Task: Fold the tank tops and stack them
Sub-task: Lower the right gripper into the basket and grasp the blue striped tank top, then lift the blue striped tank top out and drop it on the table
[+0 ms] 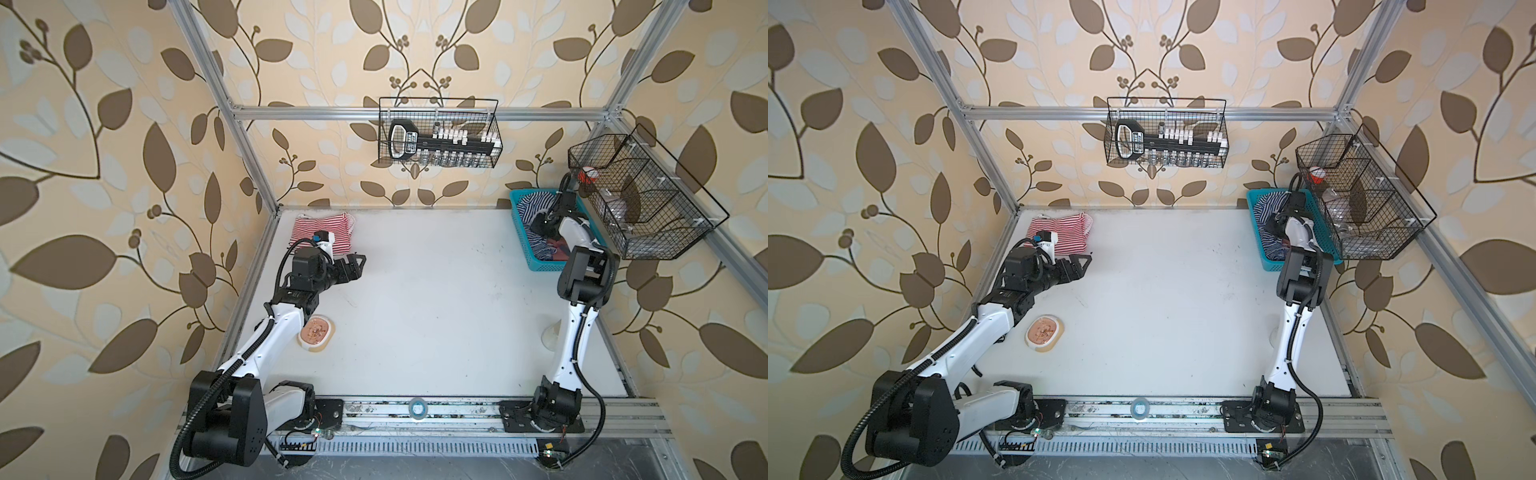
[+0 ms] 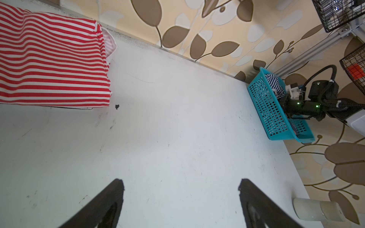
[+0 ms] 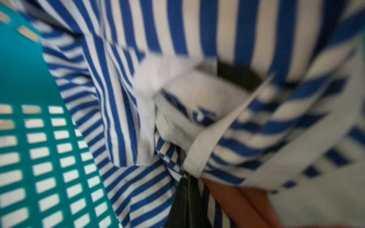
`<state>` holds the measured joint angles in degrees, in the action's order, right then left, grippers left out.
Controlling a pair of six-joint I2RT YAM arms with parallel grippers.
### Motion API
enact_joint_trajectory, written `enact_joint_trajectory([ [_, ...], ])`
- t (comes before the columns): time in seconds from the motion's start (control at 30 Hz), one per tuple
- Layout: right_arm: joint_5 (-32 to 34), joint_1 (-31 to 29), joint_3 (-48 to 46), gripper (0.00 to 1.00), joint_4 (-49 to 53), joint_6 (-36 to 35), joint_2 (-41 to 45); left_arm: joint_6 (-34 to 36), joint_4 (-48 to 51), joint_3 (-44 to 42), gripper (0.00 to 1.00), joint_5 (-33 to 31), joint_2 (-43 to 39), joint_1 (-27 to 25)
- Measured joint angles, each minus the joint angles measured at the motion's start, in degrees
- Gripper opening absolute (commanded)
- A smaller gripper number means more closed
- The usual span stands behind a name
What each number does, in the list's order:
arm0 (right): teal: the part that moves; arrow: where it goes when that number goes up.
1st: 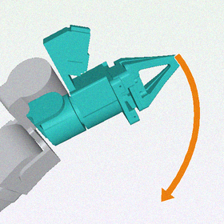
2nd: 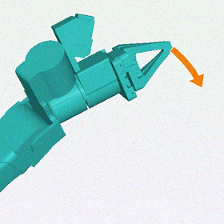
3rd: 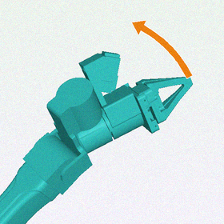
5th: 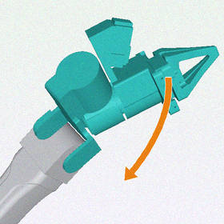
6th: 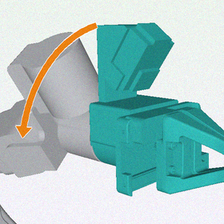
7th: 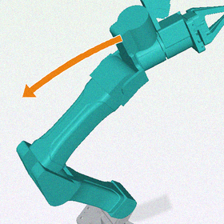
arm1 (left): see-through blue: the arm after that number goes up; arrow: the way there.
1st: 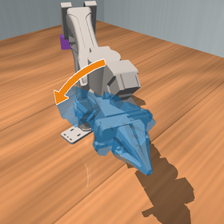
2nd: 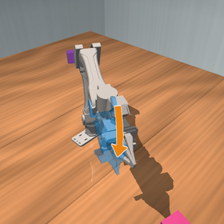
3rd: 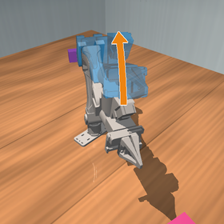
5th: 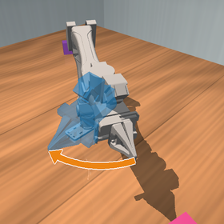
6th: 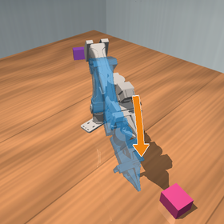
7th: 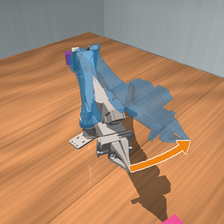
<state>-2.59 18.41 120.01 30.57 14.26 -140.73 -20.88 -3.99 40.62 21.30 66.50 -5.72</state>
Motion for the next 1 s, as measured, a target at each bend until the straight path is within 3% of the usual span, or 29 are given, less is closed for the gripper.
enact_joint_trajectory([
  [0.33,-2.8,-0.1,-22.8,0.00,-9.6,-1.7,17.5,0.0,-0.1,0.0,0.93,1.3,0.0,0.0],
  [1.0,-1.7,-4.9,-30.4,0.00,-15.6,-0.8,41.3,-0.4,-0.6,0.0,0.93,1.2,-1.7,-0.4],
])
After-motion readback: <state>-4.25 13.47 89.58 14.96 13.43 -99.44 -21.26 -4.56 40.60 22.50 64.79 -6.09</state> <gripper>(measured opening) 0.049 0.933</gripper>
